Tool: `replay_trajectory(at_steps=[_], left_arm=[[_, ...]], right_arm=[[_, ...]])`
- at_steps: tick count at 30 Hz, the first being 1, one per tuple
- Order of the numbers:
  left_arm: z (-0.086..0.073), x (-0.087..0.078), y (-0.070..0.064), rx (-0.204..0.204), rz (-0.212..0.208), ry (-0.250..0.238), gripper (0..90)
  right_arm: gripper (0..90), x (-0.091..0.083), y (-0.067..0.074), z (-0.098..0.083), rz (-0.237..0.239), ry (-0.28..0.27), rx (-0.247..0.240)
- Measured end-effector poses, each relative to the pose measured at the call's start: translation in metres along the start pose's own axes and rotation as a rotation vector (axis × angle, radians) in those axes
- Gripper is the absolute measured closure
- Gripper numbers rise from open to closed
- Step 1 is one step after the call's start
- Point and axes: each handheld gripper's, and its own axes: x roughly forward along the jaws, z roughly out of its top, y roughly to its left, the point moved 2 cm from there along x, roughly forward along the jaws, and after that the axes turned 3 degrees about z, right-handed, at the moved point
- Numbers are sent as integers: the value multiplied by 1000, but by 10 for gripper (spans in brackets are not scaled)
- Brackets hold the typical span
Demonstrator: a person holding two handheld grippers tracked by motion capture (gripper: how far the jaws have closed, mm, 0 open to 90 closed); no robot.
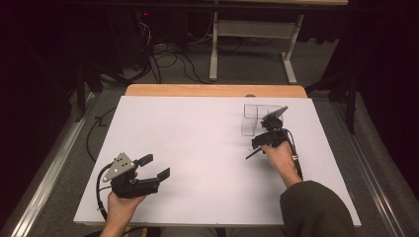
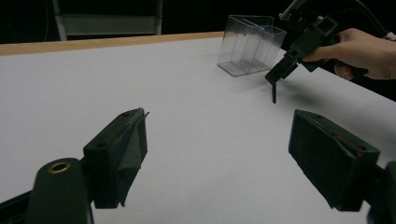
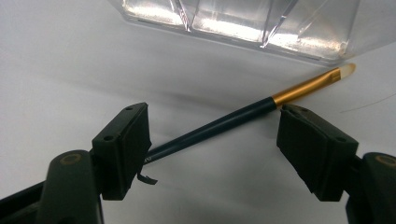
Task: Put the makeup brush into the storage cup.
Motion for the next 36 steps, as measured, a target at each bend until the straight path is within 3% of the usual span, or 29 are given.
replay_trajectory(at_steps=[36], left_arm=[[0,-1,0,1,3,-3,196]], right_arm=[[357,0,-9,-10,-23,7,-19]])
